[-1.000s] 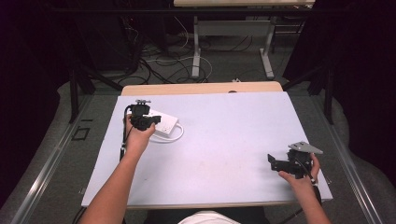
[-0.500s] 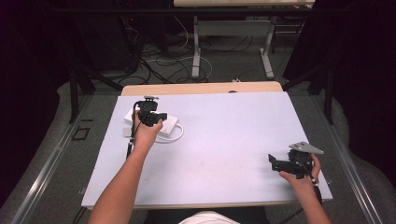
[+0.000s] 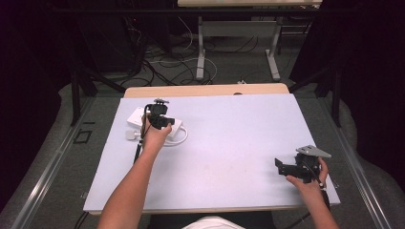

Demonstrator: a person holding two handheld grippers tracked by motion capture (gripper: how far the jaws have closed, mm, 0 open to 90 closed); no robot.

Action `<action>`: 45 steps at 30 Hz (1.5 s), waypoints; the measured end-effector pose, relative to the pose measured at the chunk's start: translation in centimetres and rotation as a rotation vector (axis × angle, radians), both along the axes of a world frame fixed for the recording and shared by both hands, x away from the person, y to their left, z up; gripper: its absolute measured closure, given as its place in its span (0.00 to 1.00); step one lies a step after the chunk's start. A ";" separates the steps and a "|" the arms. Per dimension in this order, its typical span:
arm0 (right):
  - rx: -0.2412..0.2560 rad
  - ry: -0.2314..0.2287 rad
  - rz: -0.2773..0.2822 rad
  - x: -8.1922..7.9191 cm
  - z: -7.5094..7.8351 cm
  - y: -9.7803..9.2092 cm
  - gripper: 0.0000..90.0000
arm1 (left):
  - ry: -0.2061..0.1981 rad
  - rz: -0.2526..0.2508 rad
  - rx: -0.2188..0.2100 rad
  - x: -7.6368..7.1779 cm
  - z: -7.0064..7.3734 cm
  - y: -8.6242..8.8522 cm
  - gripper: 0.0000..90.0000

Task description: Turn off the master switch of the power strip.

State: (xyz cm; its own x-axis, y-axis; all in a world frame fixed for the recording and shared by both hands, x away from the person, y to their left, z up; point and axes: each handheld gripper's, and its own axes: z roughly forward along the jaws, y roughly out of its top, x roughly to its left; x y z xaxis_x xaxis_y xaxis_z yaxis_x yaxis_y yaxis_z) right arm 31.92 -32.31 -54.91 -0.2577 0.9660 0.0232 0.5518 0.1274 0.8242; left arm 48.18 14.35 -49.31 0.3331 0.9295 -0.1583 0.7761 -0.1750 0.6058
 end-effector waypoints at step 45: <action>0.019 0.031 0.000 0.0 -0.5 -0.4 0.00 | 0.089 -0.022 0.058 0.7 -2.4 0.6 1.00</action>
State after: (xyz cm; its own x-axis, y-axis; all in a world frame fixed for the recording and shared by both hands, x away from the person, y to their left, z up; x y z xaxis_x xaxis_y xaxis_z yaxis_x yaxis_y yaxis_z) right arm 31.93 -32.68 -55.36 -0.2567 0.9652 0.0498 0.5772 0.1118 0.8089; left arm 48.91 14.90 -51.72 0.3403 0.9307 -0.1345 0.8223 -0.2251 0.5227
